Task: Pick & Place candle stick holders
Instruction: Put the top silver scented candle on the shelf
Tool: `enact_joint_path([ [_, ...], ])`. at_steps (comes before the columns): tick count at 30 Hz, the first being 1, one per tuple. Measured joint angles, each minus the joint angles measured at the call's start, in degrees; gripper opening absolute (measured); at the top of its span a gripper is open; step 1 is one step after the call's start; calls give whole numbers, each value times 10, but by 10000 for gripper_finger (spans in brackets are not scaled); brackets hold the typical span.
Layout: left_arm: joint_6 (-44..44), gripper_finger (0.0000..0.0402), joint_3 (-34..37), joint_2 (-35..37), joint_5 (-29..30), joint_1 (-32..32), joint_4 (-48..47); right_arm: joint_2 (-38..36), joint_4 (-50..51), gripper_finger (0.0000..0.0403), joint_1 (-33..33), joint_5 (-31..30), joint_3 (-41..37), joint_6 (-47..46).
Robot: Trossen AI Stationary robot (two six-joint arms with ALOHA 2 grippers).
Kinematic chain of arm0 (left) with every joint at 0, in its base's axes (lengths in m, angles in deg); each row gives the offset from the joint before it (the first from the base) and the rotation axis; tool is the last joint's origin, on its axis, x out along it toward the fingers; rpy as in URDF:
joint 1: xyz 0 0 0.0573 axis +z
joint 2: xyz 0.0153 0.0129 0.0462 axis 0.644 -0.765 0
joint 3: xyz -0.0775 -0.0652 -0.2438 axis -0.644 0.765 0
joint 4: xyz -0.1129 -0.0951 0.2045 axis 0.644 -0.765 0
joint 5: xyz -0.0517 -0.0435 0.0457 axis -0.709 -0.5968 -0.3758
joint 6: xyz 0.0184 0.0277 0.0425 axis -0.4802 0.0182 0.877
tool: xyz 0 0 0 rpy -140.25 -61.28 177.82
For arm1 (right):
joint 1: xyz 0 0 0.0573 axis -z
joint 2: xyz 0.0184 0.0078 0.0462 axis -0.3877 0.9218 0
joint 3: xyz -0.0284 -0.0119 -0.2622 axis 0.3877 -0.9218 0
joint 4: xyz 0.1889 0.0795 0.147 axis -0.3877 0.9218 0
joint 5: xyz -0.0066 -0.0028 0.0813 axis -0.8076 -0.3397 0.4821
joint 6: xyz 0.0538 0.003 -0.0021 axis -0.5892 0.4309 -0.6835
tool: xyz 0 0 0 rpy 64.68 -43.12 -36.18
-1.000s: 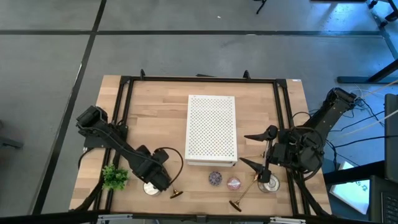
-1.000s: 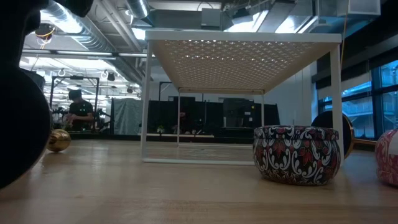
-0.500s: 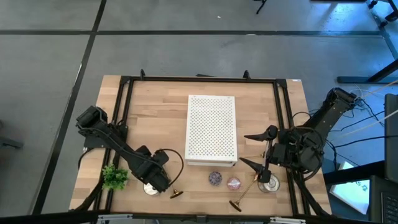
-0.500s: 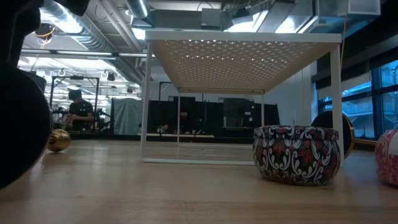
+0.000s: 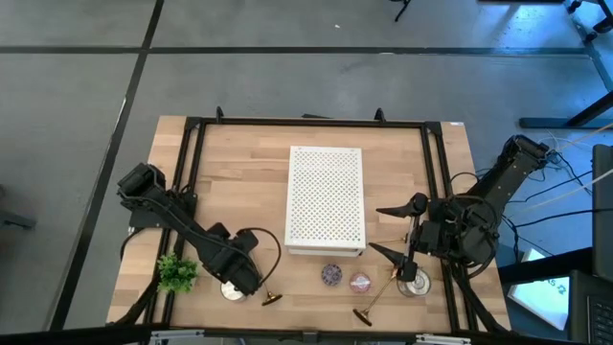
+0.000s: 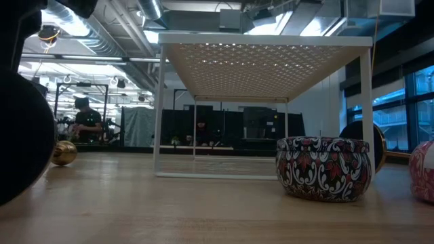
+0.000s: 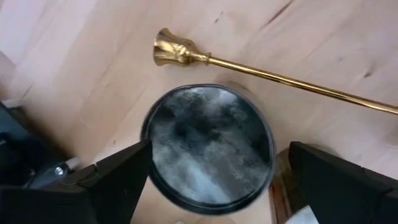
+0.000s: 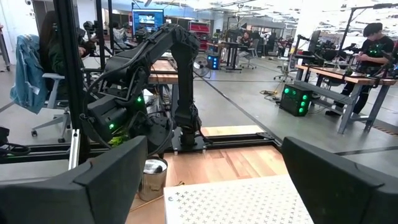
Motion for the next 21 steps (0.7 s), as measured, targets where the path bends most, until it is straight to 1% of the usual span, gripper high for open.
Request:
enact_joint_path([
  [3,6,397,0,0,6,0,0,0,0,376,0,0,0,0],
  [11,21,400,0,0,4,0,-7,0,0,376,0,0,0,0],
  [17,21,400,0,0,4,0,-45,0,0,376,0,0,0,0],
  [21,34,400,0,0,1,0,-43,0,0,376,0,0,0,0],
])
